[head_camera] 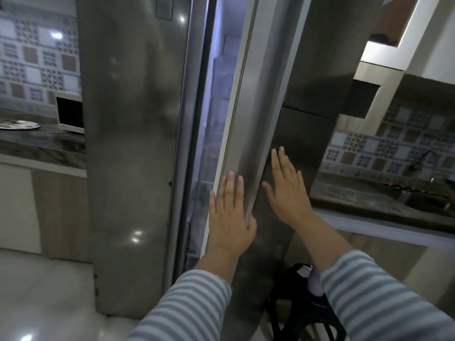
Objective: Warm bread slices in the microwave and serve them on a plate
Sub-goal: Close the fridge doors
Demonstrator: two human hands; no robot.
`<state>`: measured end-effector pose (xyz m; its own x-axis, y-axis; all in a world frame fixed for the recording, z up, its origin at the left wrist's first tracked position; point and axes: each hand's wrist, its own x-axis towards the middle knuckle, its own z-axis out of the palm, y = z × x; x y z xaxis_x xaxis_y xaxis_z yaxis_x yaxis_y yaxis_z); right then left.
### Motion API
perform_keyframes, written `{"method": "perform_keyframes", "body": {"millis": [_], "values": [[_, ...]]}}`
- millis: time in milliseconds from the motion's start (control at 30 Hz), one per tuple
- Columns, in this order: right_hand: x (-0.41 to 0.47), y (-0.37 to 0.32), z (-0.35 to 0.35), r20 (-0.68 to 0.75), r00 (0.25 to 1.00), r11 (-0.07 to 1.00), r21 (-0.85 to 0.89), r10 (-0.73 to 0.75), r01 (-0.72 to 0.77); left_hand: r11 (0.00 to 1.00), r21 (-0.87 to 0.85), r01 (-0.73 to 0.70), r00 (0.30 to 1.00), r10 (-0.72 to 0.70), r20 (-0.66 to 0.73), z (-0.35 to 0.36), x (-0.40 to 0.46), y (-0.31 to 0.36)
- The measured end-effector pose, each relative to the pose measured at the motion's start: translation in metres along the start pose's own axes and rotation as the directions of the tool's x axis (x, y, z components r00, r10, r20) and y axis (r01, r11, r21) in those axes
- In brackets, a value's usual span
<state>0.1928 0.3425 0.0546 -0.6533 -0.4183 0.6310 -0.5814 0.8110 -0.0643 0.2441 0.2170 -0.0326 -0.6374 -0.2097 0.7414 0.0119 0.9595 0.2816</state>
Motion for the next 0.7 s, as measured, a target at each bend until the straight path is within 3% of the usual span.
{"method": "perform_keyframes", "body": {"millis": [167,433,700], "values": [[0.033,-0.010,0.040,-0.047,0.995,0.995,0.045,-0.092,0.095,0.998,0.050,0.031,0.999,-0.032,0.012,0.018,0.028,-0.041],[0.096,0.002,0.094,-0.136,0.954,0.964,-0.038,-0.266,0.263,0.968,0.204,0.145,0.989,-0.137,-0.052,0.059,0.069,-0.065],[0.137,0.024,0.153,-0.165,0.921,0.931,-0.161,-0.354,0.328,0.936,0.290,0.198,0.976,-0.216,0.028,0.114,0.087,-0.085]]}}
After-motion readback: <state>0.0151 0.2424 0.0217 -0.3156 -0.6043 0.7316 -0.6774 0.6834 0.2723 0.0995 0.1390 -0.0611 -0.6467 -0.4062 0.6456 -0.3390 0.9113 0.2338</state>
